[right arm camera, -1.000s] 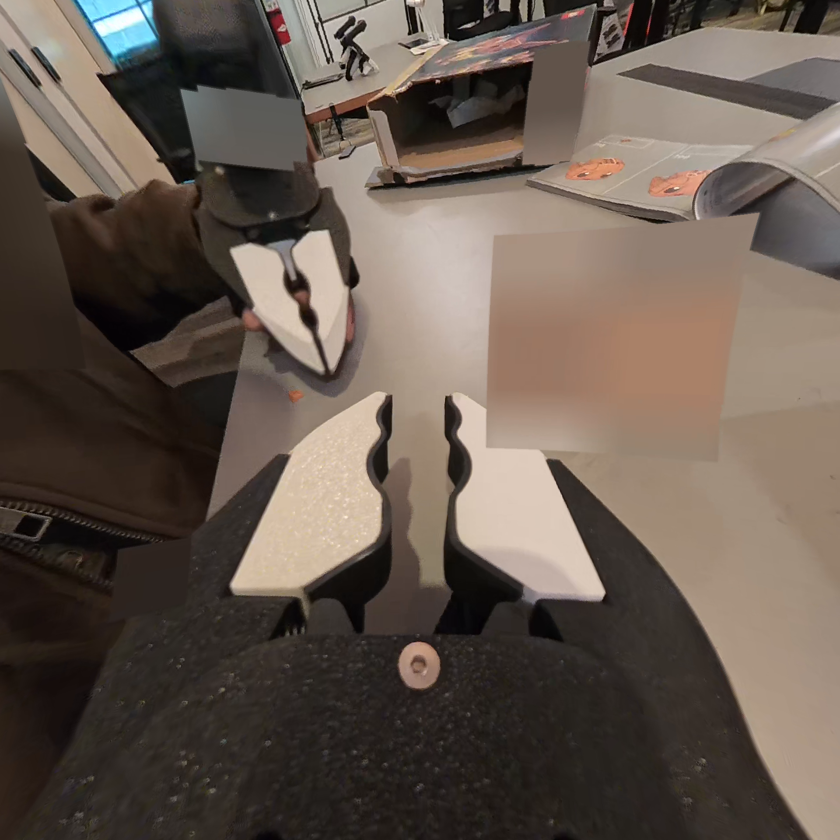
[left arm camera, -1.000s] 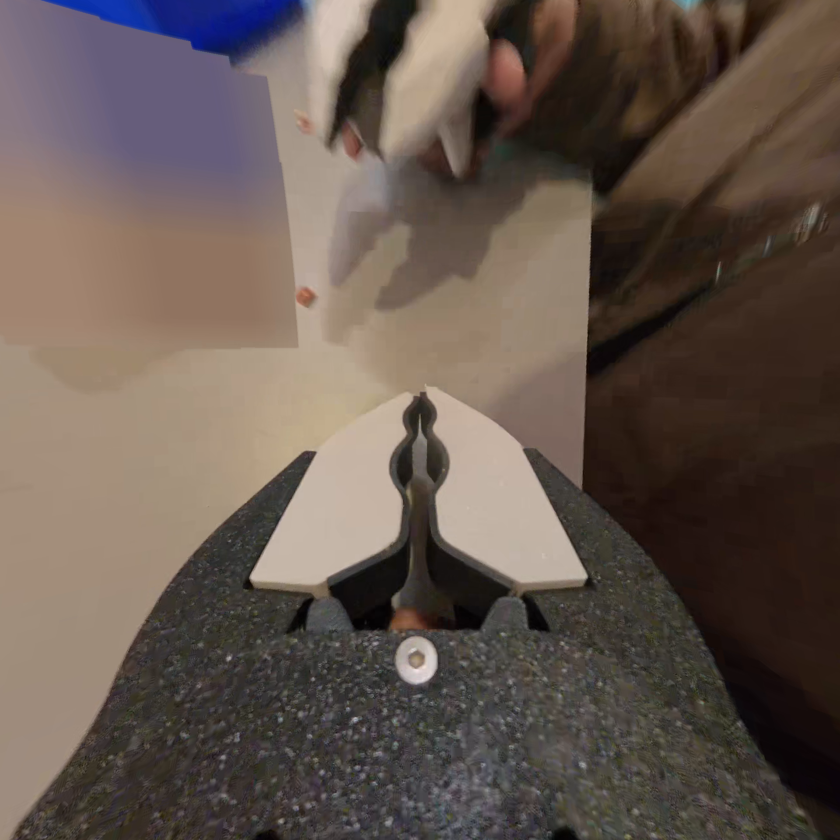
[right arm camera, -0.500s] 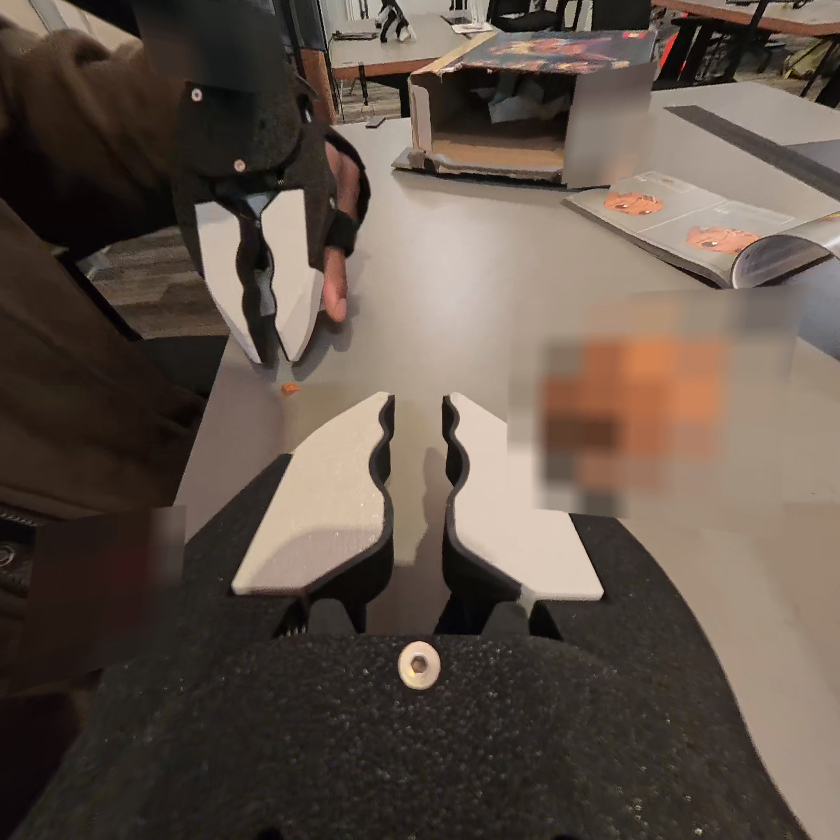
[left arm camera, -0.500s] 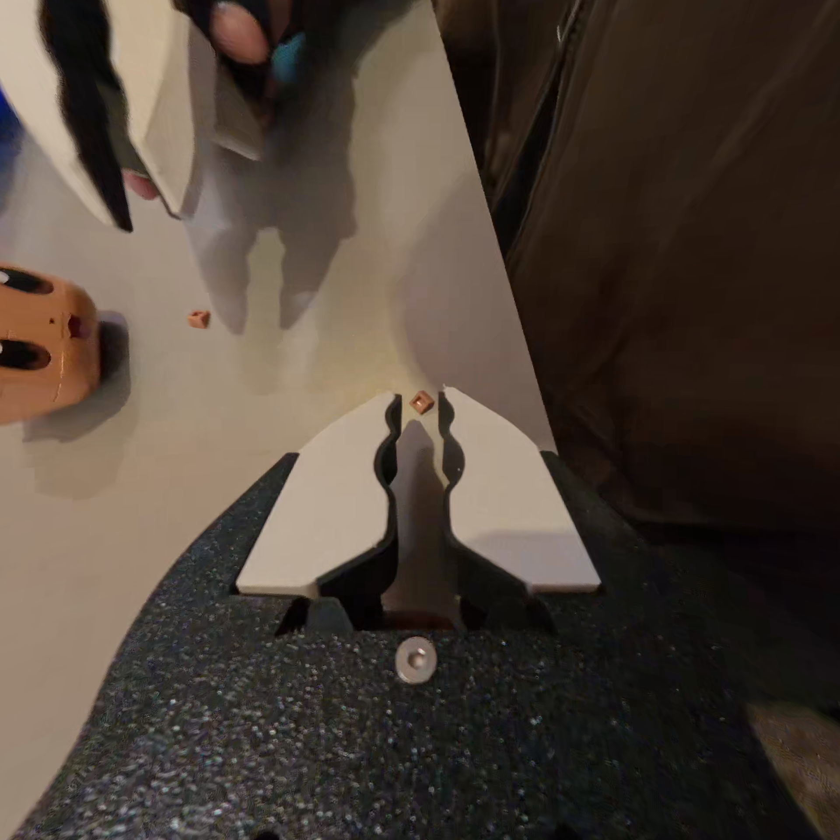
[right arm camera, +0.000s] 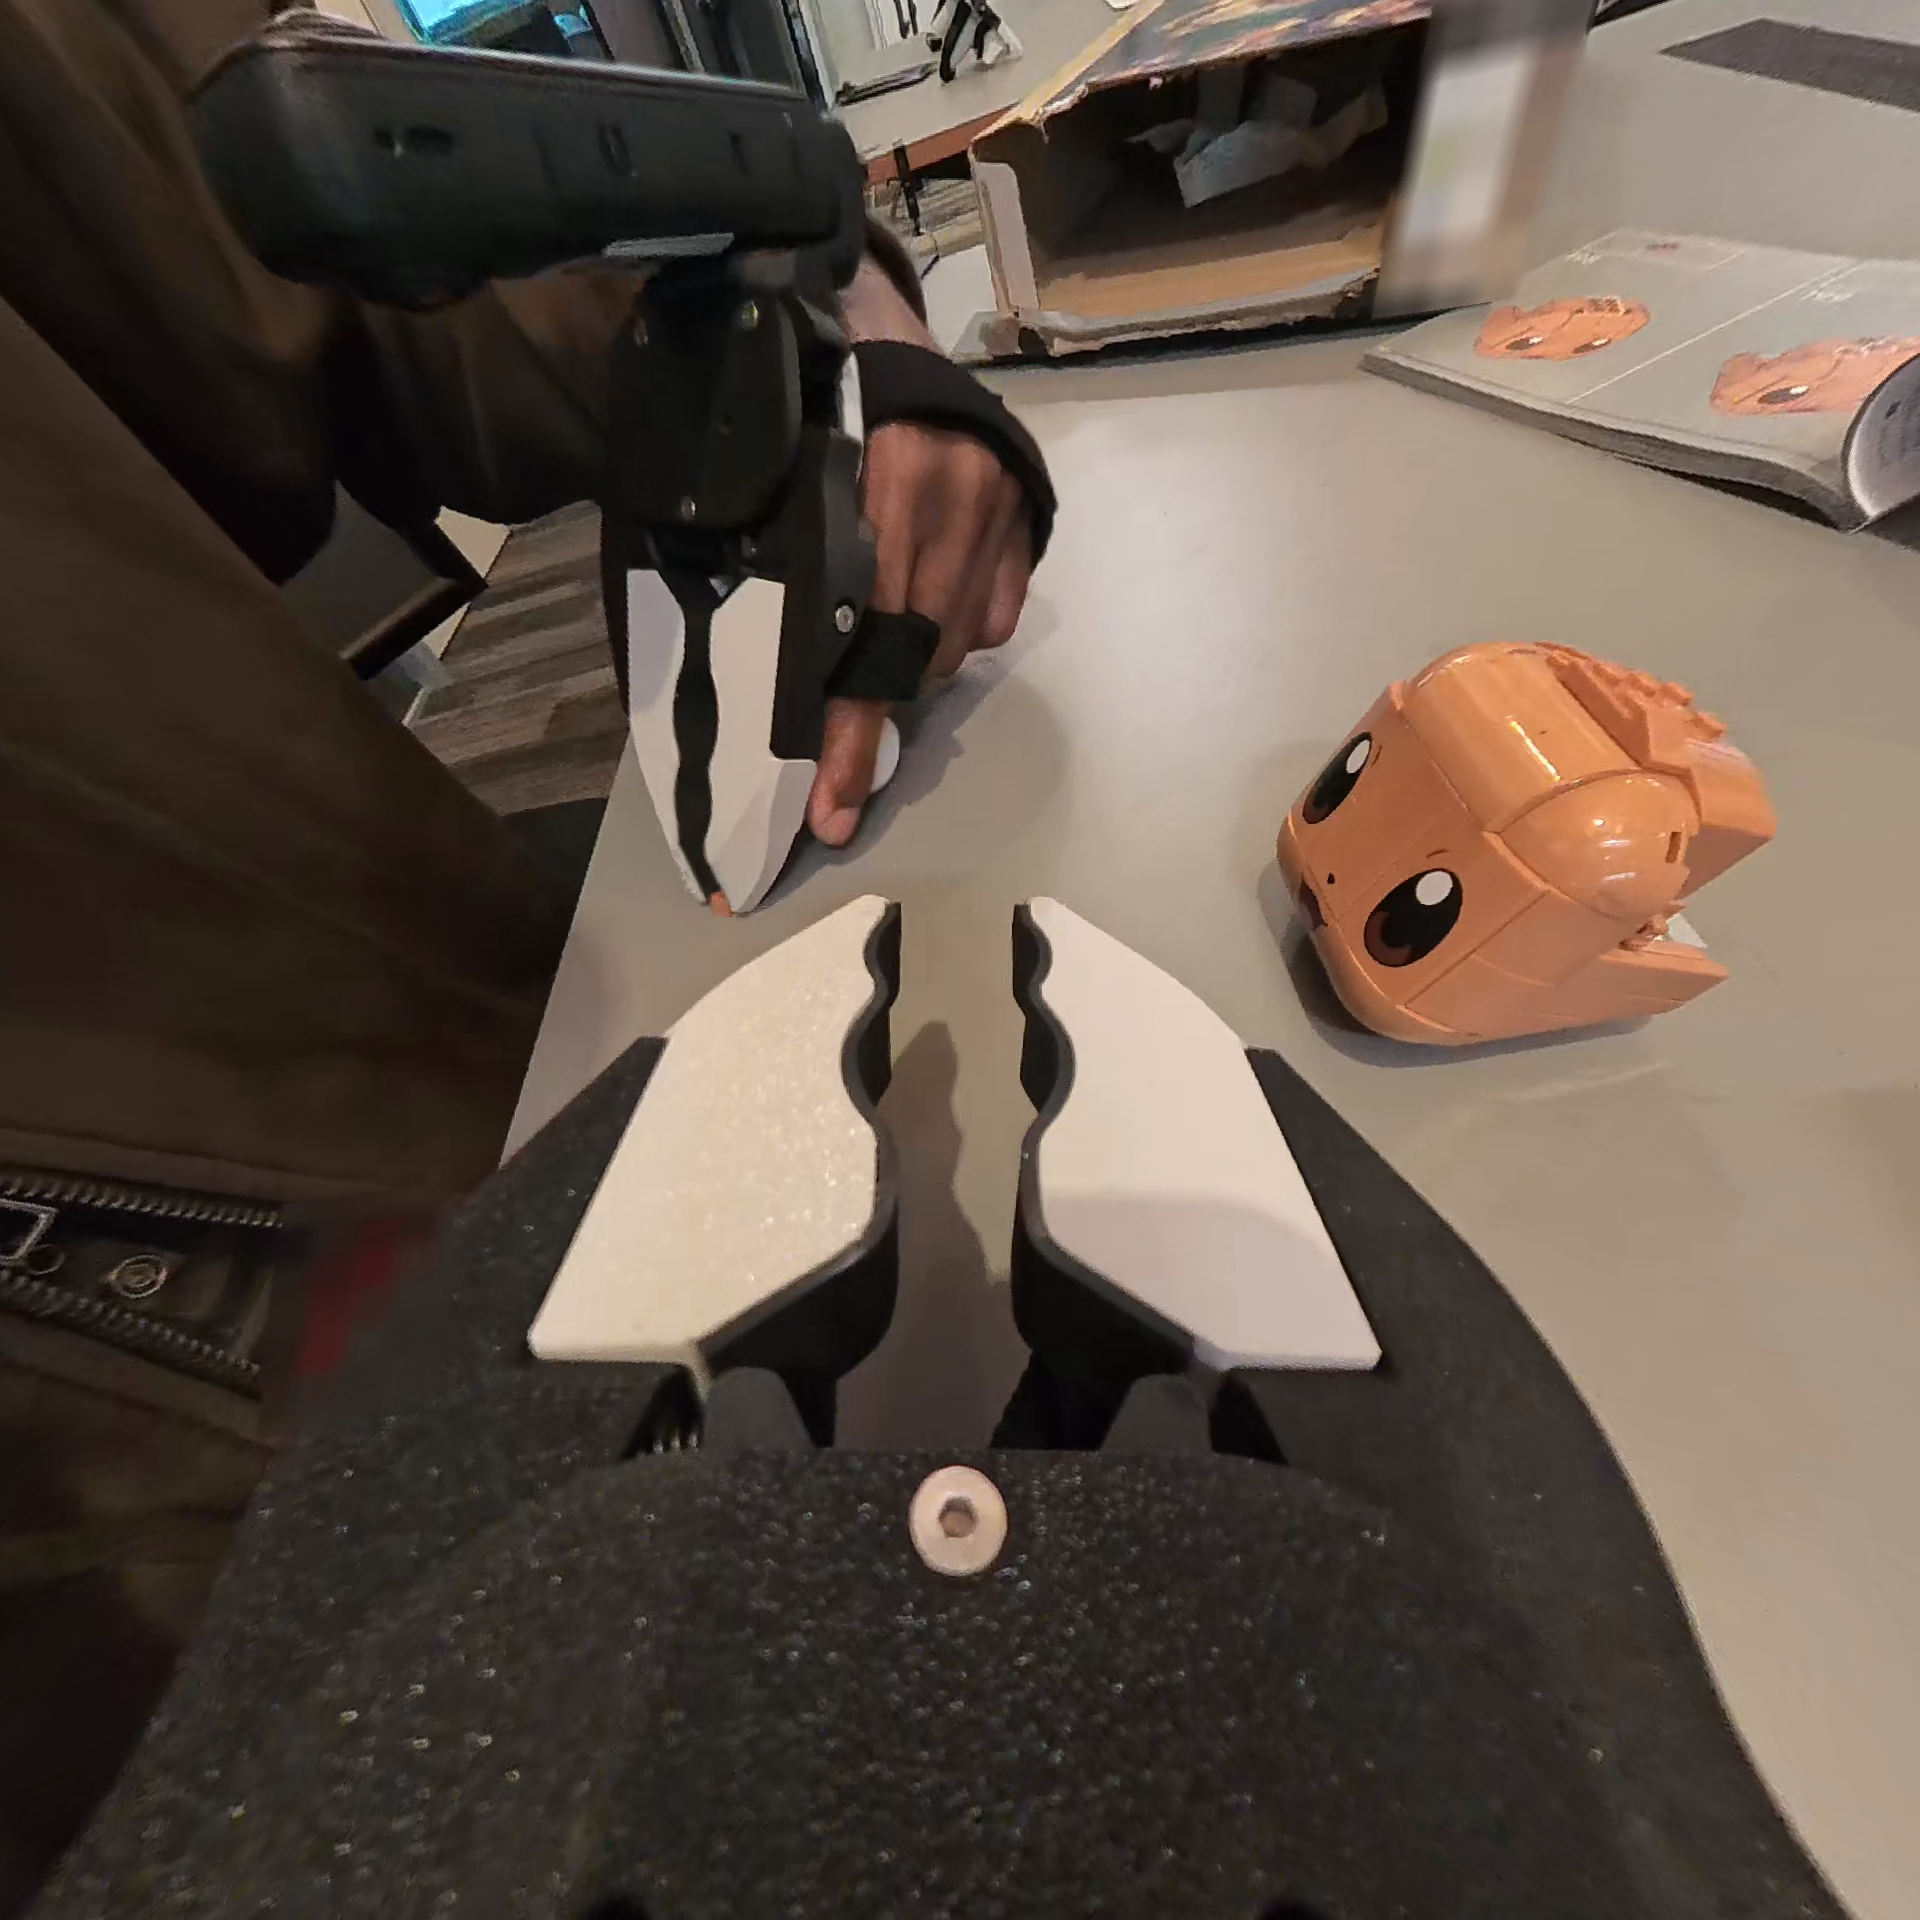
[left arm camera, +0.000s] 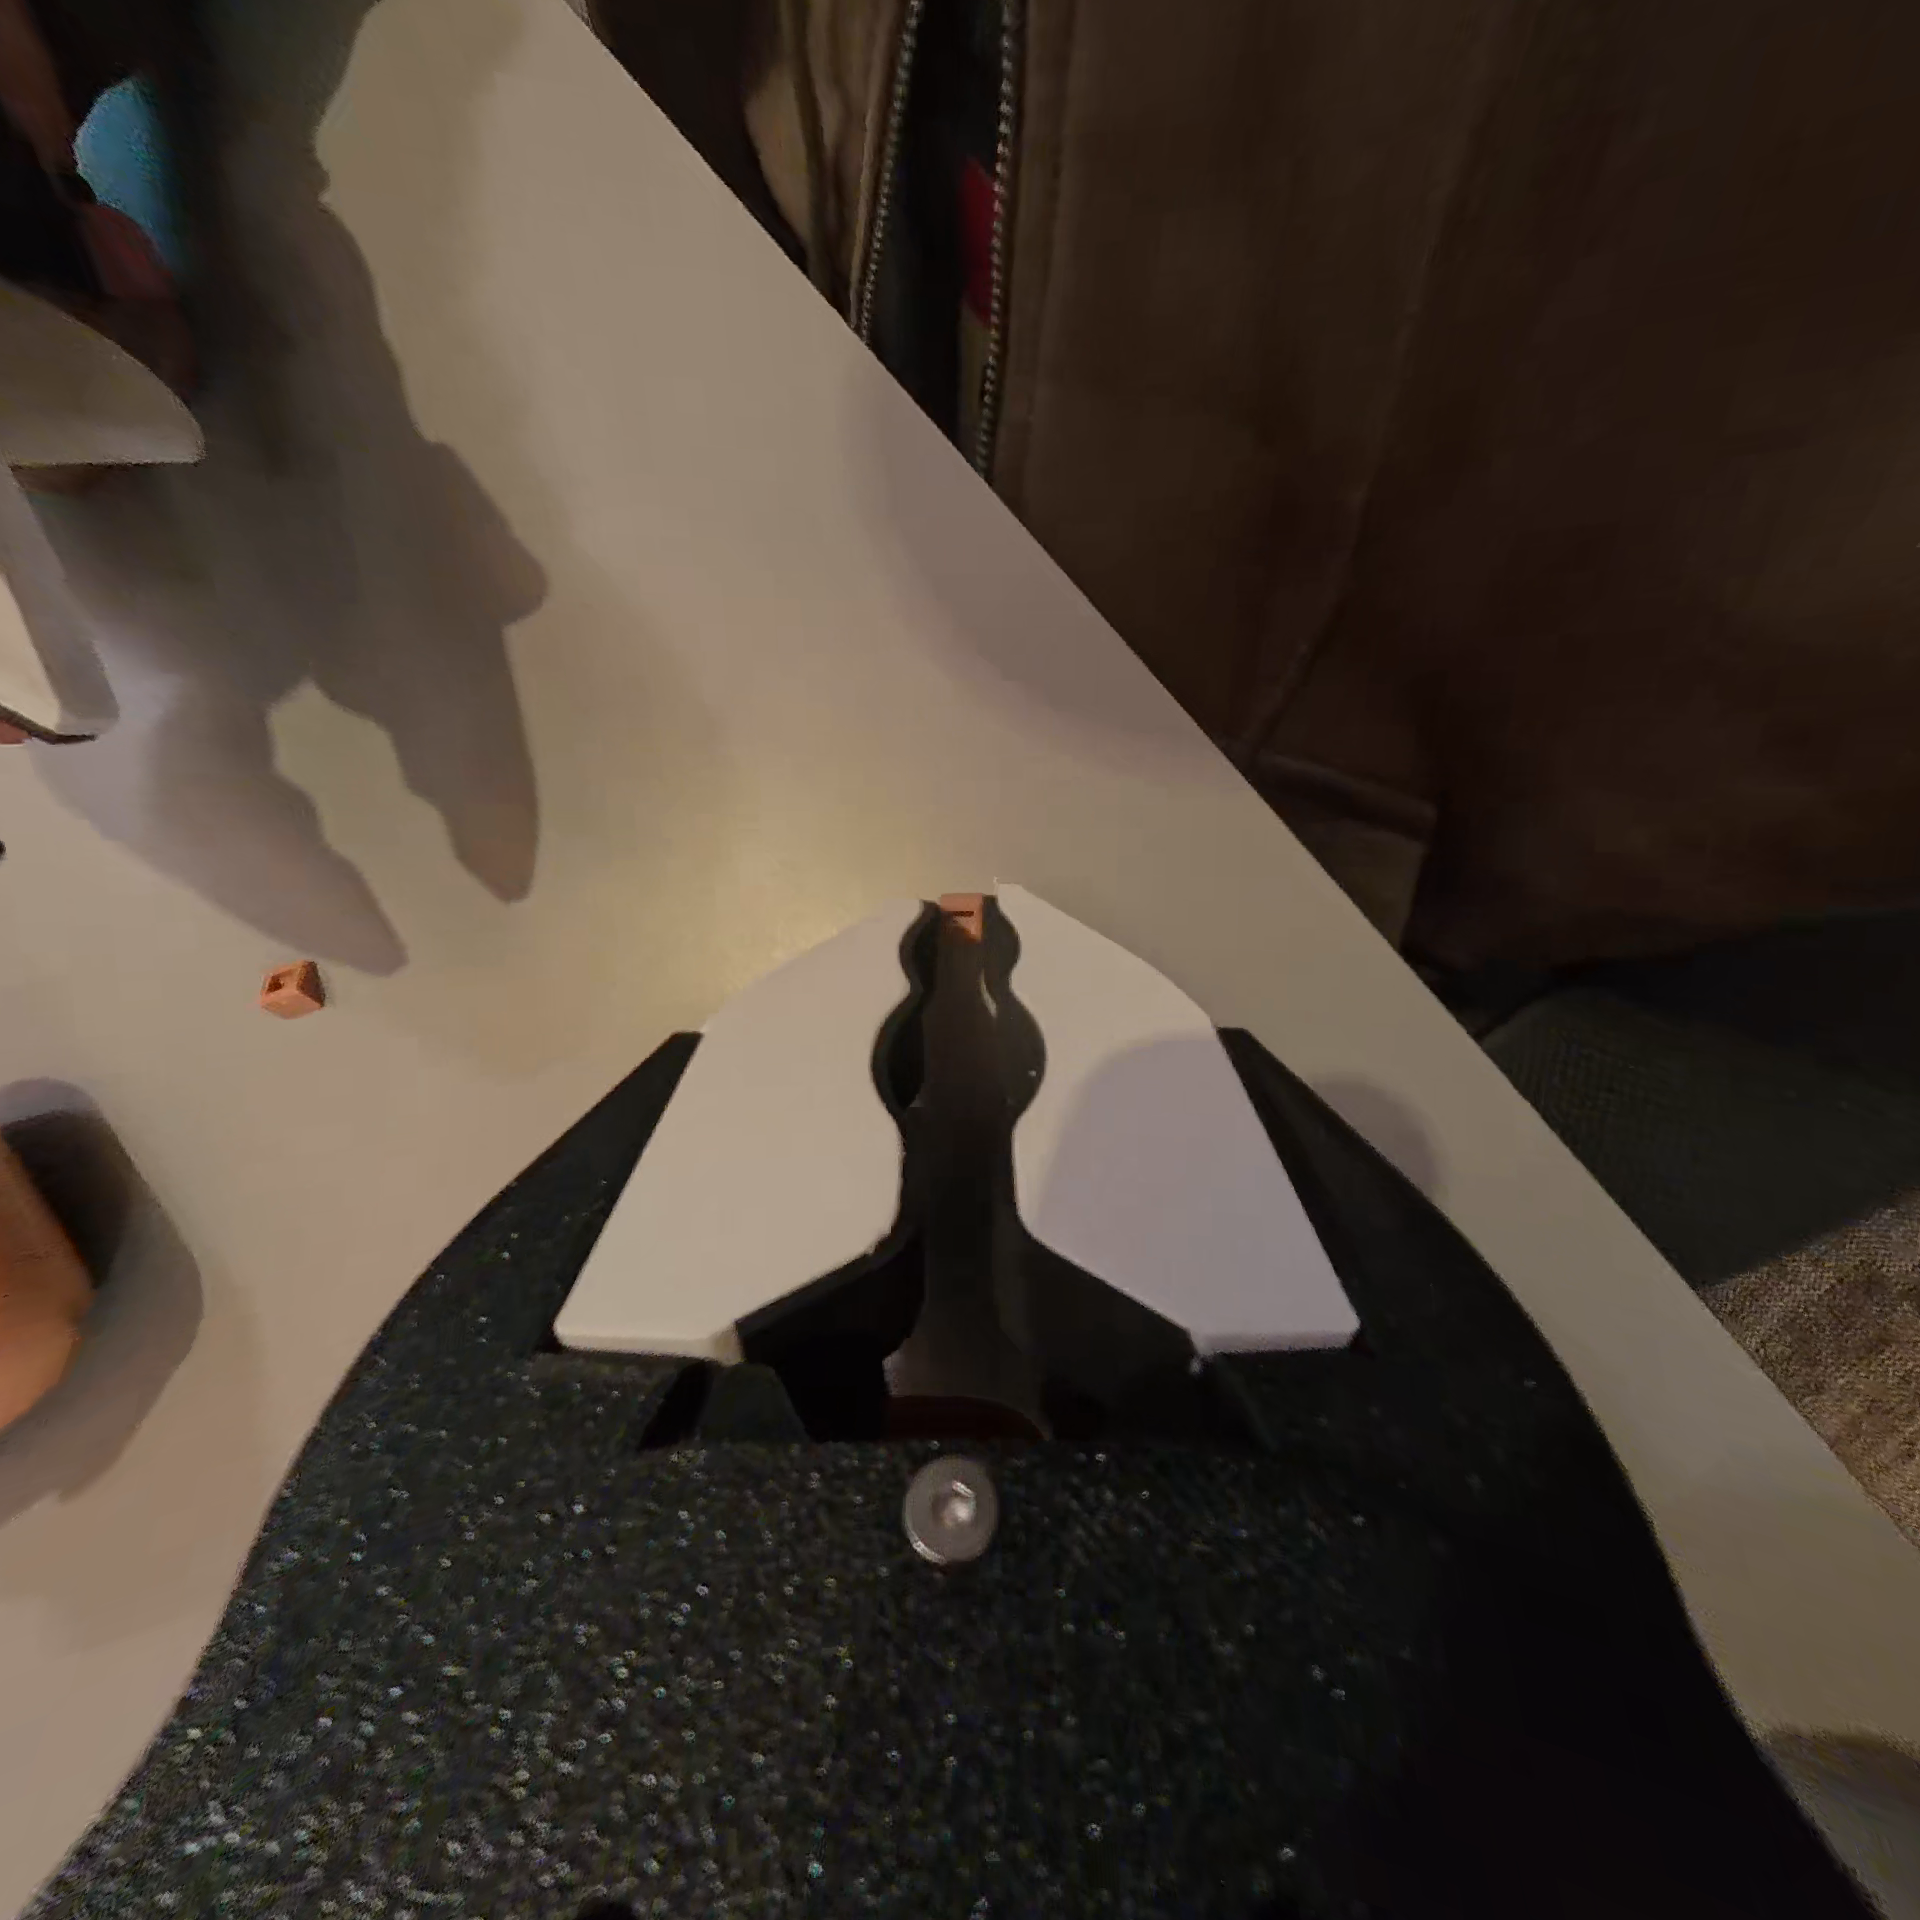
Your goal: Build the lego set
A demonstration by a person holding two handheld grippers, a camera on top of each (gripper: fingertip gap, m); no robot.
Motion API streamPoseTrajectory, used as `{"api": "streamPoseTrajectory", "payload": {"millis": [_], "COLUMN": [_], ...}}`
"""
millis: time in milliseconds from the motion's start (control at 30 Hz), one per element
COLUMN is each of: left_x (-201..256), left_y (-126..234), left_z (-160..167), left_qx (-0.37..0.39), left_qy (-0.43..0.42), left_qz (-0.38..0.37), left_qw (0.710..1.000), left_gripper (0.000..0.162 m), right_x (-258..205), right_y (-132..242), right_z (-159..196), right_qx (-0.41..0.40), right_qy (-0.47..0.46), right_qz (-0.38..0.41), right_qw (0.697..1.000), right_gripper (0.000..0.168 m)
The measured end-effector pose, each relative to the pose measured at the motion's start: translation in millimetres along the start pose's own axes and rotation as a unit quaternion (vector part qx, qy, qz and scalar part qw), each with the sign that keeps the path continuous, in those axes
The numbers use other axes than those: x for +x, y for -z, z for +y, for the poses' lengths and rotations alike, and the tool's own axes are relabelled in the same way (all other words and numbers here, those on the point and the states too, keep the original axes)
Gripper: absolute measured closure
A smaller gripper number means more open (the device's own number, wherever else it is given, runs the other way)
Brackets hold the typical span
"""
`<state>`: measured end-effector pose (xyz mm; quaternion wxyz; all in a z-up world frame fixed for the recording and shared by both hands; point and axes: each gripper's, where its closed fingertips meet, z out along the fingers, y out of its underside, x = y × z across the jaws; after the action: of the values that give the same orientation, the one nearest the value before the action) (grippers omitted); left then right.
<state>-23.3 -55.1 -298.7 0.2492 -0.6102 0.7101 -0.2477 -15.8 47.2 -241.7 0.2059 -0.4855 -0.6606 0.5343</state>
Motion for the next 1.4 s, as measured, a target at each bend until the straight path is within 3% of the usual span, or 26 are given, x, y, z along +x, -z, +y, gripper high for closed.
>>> {"api": "streamPoseTrajectory", "payload": {"millis": [167, 267, 367, 433, 567, 667, 1033, 1200, 1400], "left_x": [-17, -48, -84, -101, -122, -127, -135, -137, -138], "left_y": [1, 26, 66, 94, 131, 139, 133, 128, 123], "left_z": [-7, -29, -46, -51, -45, -40, -40, -42, -45], "left_qx": [0.056, 0.189, 0.361, 0.469, 0.619, 0.666, 0.693, 0.691, 0.681], "left_qy": [0.110, 0.213, 0.301, 0.331, 0.378, 0.392, 0.423, 0.431, 0.435], "left_qz": [-0.047, -0.124, -0.197, -0.231, -0.252, -0.240, -0.240, -0.235, -0.223], "left_qw": [0.991, 0.950, 0.861, 0.786, 0.641, 0.588, 0.533, 0.531, 0.545], "left_gripper": [0.155, 0.154, 0.155, 0.154, 0.155, 0.155, 0.155, 0.155, 0.155], "right_x": [0, 1, 2, 1, 5, 15, 30, 31, 28], "right_y": [0, 0, -5, -8, -8, -1, -7, -5, -3], "right_z": [-1, -6, -13, -24, -58, -78, -84, -89, -86], "right_qx": [0.005, 0.015, 0.026, 0.039, 0.080, 0.093, 0.070, 0.076, 0.076], "right_qy": [0.016, 0.038, 0.080, 0.108, 0.154, 0.214, 0.330, 0.349, 0.350], "right_qz": [0.012, 0.033, 0.057, 0.068, 0.106, 0.160, 0.223, 0.246, 0.219], "right_qw": [1.000, 0.999, 0.995, 0.991, 0.979, 0.959, 0.915, 0.901, 0.908], "right_gripper": [0.147, 0.144, 0.143, 0.142, 0.143, 0.144, 0.146, 0.155, 0.159]}}
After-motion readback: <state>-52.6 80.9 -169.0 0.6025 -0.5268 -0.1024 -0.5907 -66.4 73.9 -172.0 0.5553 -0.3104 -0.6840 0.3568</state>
